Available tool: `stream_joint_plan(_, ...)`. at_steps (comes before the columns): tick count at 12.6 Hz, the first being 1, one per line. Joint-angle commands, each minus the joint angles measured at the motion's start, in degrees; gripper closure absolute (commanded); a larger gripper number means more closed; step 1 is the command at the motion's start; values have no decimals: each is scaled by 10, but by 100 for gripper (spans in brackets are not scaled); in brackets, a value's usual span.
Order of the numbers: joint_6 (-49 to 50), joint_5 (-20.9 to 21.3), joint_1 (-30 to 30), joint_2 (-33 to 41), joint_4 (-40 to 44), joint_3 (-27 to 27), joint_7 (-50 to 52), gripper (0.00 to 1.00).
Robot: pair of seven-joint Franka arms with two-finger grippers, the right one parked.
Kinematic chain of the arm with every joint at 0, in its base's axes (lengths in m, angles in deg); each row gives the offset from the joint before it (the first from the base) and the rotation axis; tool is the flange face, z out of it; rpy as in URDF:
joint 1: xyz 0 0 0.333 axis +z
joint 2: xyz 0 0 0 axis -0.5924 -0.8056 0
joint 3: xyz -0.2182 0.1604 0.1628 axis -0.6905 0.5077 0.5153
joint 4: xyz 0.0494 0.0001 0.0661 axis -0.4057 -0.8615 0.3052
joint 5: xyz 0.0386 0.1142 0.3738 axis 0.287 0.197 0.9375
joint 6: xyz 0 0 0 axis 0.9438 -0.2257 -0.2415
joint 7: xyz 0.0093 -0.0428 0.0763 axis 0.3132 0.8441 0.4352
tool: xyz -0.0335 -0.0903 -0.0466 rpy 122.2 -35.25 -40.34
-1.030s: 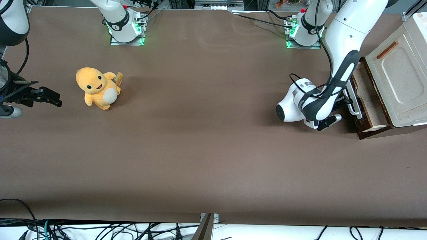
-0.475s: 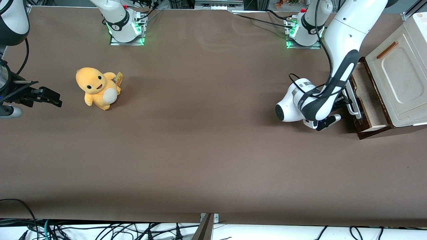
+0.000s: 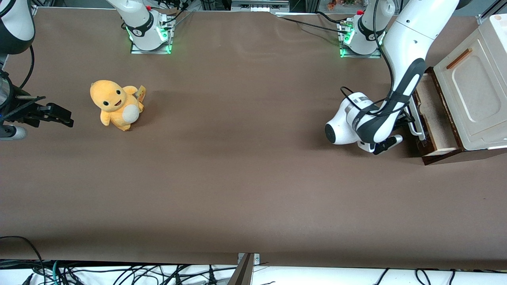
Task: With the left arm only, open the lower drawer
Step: 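Pull the handle with the left gripper, sliding the drawer out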
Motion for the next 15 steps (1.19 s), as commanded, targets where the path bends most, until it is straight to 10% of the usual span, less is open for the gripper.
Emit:
stream_joint_plan(1,34,-37,-14,6,12,-7,25,84)
stream_joint_plan(4,33,-36,-14,6,12,-7,25,80)
stream_joint_plan(7,32,-35,-13,5,12,-7,24,32)
stream_joint_plan(15,25,-70,-7,3,36,-7,10,19)
